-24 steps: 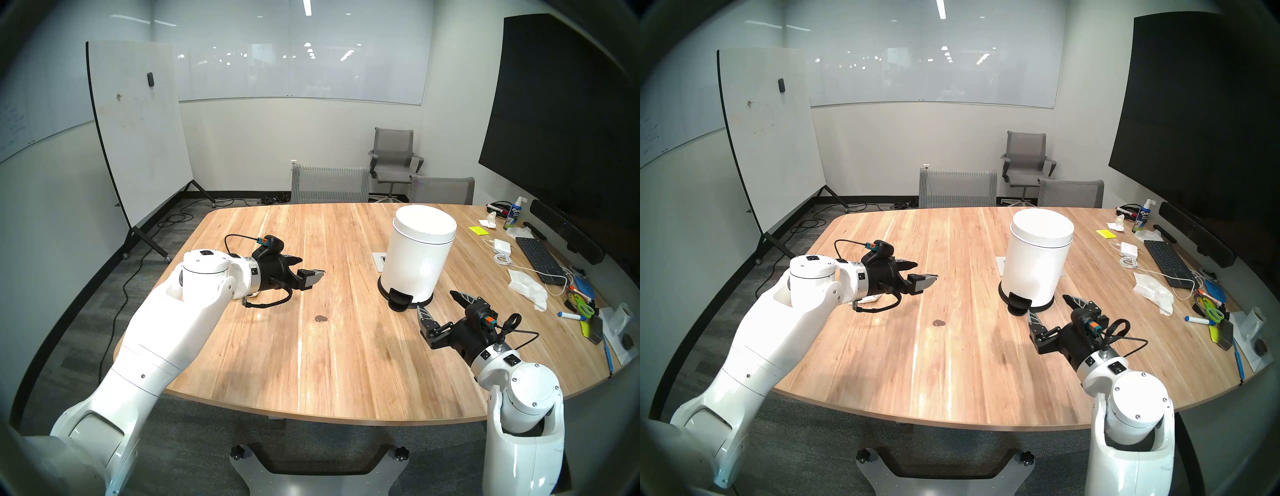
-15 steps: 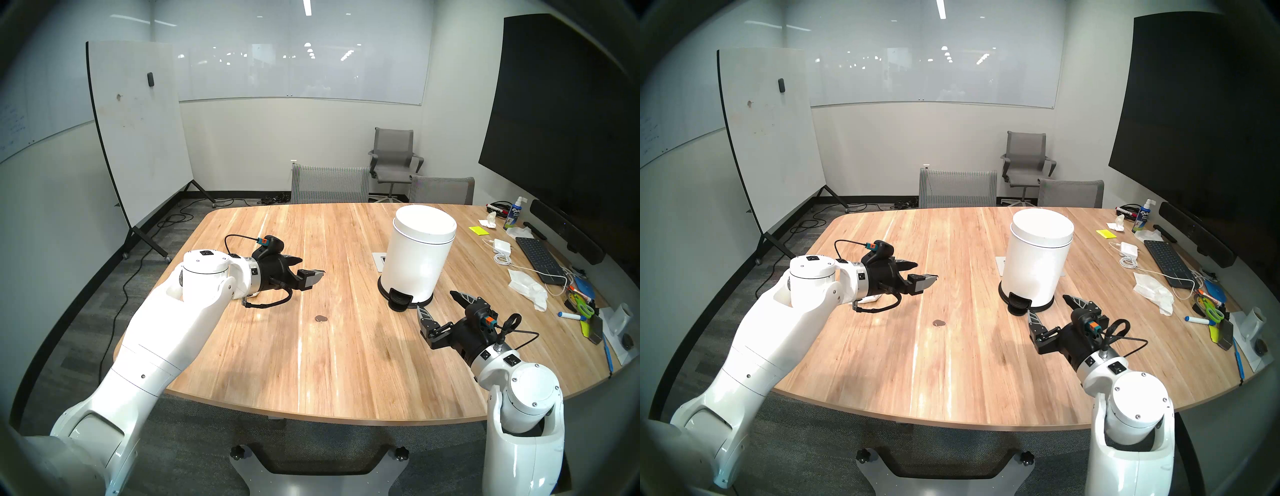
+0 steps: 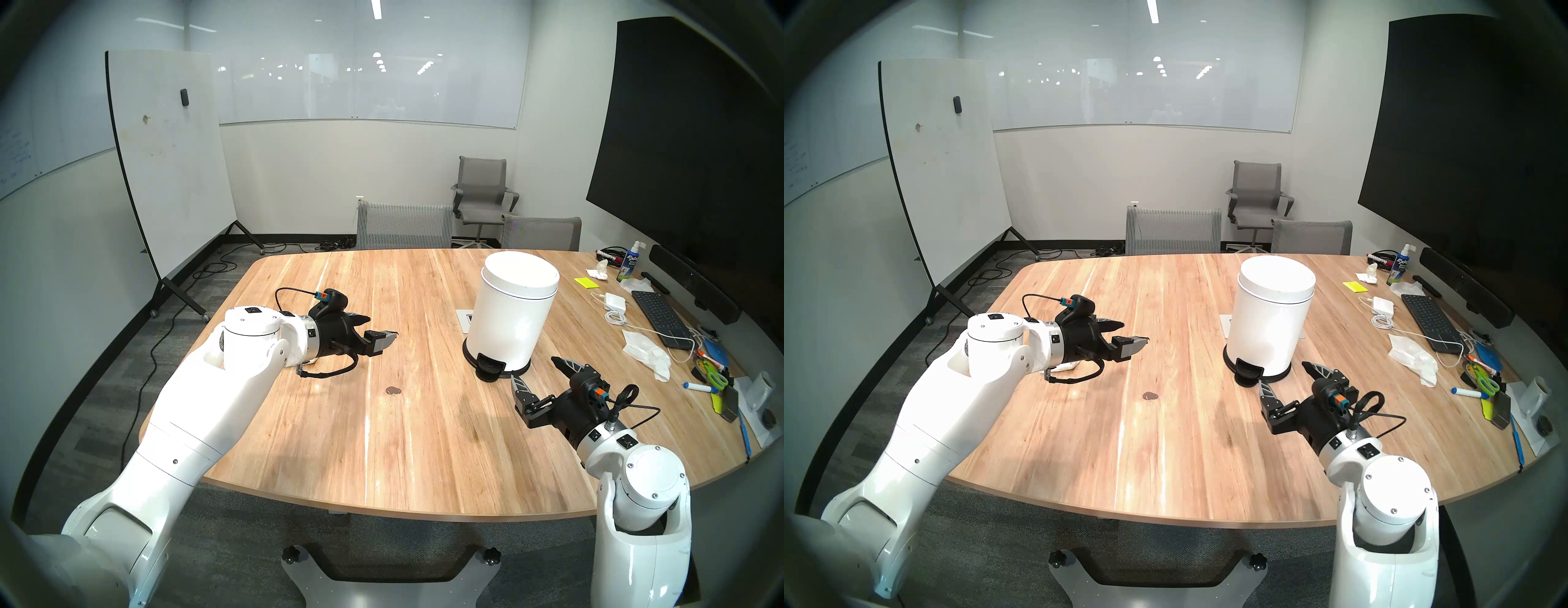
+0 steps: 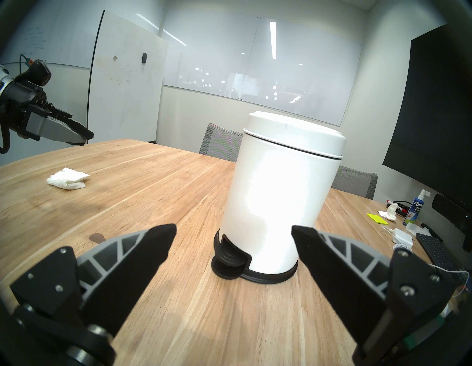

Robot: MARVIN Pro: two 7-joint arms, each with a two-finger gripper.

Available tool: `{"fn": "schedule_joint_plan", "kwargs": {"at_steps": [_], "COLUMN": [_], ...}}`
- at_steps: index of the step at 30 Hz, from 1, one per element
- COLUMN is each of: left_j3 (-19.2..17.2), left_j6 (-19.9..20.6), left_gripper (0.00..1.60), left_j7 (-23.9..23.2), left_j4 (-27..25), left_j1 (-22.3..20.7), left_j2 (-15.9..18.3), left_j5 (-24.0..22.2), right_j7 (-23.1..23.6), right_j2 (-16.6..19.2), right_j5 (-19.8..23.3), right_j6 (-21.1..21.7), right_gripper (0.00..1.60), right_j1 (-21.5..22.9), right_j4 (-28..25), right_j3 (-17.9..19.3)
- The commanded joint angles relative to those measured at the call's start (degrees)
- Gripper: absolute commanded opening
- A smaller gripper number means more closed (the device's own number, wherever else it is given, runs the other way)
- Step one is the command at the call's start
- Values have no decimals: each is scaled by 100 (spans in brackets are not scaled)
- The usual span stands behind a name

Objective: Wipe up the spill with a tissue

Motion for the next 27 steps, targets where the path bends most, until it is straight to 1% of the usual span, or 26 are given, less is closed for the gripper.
{"fn": "schedule_joint_plan", "kwargs": {"at_steps": [1,6,13,18,22,27], "left_j3": [-14,-22,-80,-127,-200,-260], "left_j6": [-4,8,55,-6,18,-57], "left_gripper": [160,160,160,160,160,160], "left_j7": [-8,-8,-140,-277,-390,-536], "left_j4": [-75,-61,178,260,398,632], "left_j1": [-54,-63,-200,-197,-306,-414], "left_j2": [-1,-10,21,144,239,371], "left_j5": [-1,-13,-93,-93,-124,-106], "right_j7": [2,2,2,2,2,2], "right_j2": [0,0,0,0,0,1], "right_j5": [3,3,3,4,4,5], "right_j6": [-6,-6,-7,-7,-9,-10], "right_gripper": [160,160,160,160,160,160], "right_j1": [11,11,11,12,13,13], "right_j4": [-112,-112,-111,-110,-107,-106], "right_j3": [-9,-9,-9,-9,-9,-9]}}
